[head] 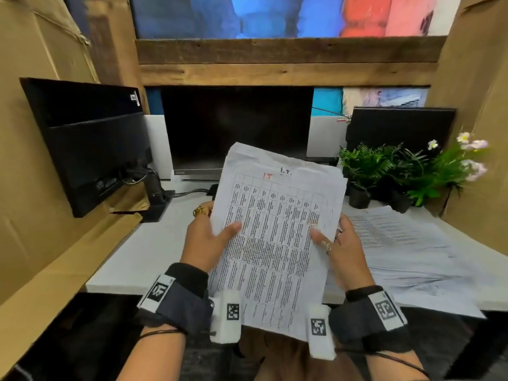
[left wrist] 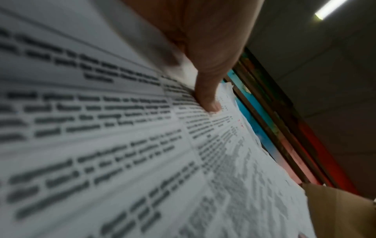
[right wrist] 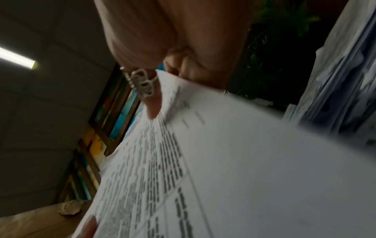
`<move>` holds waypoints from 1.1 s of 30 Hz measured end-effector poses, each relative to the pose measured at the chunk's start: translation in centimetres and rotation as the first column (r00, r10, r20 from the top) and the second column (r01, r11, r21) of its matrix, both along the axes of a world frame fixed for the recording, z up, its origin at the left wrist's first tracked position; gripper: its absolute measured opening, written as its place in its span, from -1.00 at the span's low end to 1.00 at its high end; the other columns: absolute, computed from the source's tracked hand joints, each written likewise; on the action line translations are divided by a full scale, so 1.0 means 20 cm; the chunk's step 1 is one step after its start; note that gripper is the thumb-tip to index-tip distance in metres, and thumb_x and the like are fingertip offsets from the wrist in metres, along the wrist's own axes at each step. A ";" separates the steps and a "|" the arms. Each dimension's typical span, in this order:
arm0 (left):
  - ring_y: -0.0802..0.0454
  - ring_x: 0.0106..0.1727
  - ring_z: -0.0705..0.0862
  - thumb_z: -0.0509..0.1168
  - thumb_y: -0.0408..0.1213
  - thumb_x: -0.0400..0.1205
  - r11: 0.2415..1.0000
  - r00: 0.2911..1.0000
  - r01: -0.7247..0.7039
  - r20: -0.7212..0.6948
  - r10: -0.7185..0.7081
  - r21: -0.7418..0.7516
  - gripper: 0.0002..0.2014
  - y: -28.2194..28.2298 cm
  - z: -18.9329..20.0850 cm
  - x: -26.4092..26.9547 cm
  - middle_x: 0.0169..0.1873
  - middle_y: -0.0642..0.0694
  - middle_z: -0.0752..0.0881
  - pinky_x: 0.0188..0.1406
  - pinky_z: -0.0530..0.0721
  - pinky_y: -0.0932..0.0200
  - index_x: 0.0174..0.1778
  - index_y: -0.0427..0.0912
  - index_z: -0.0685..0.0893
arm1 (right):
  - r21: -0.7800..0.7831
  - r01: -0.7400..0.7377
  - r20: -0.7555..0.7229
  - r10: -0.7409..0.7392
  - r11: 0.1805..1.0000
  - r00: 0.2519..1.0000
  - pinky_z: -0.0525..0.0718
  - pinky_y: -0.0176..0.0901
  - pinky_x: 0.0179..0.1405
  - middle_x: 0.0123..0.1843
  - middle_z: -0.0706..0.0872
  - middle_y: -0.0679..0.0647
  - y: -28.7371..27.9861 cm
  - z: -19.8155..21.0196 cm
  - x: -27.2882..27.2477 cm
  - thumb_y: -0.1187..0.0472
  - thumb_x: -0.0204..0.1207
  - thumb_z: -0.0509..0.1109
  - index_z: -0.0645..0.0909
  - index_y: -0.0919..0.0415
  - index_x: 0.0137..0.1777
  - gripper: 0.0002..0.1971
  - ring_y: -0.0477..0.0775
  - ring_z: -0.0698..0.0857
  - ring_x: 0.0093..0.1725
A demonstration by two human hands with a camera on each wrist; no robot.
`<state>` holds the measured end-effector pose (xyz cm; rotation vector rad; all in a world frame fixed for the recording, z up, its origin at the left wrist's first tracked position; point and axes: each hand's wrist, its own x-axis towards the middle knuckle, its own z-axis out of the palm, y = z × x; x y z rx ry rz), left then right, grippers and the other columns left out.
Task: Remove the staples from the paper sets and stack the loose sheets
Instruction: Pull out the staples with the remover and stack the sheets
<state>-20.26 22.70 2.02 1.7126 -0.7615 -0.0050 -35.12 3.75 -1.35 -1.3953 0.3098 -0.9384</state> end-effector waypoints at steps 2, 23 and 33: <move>0.15 -0.04 0.65 0.42 -0.29 0.53 0.993 0.996 -0.091 -0.012 0.090 -0.075 -0.68 -0.02 -0.01 -0.01 0.01 0.07 0.65 -0.15 0.60 0.38 0.11 -0.05 0.46 | -0.080 -0.099 -0.141 0.088 0.992 0.986 0.73 -0.22 0.00 0.12 0.74 -0.14 -0.02 -0.01 -0.02 0.44 0.41 0.47 0.43 -0.14 0.25 -0.44 -0.16 0.73 0.09; -0.06 0.09 0.57 0.18 -0.31 0.70 0.904 0.910 -0.413 -0.062 0.409 -0.106 -0.68 -0.01 -0.12 0.16 0.06 -0.20 0.61 0.00 0.47 0.21 0.37 -0.26 0.46 | -0.756 0.060 -0.484 -0.619 0.651 0.619 0.56 -0.07 0.00 0.00 0.75 0.25 -0.17 -0.08 0.22 0.11 0.67 0.18 0.68 0.24 0.14 -0.71 0.22 0.66 0.01; -0.25 0.27 0.57 0.29 -0.31 0.64 0.927 0.927 -0.375 -0.019 0.375 0.012 -0.59 0.03 -0.13 0.23 0.21 -0.28 0.64 0.19 0.45 0.15 0.42 -0.19 0.49 | -0.457 -0.424 -0.887 -0.365 0.782 0.283 0.46 -0.14 0.05 0.33 0.58 0.29 -0.19 -0.10 0.48 0.00 0.65 0.17 0.49 0.37 0.32 -0.55 0.25 0.56 0.30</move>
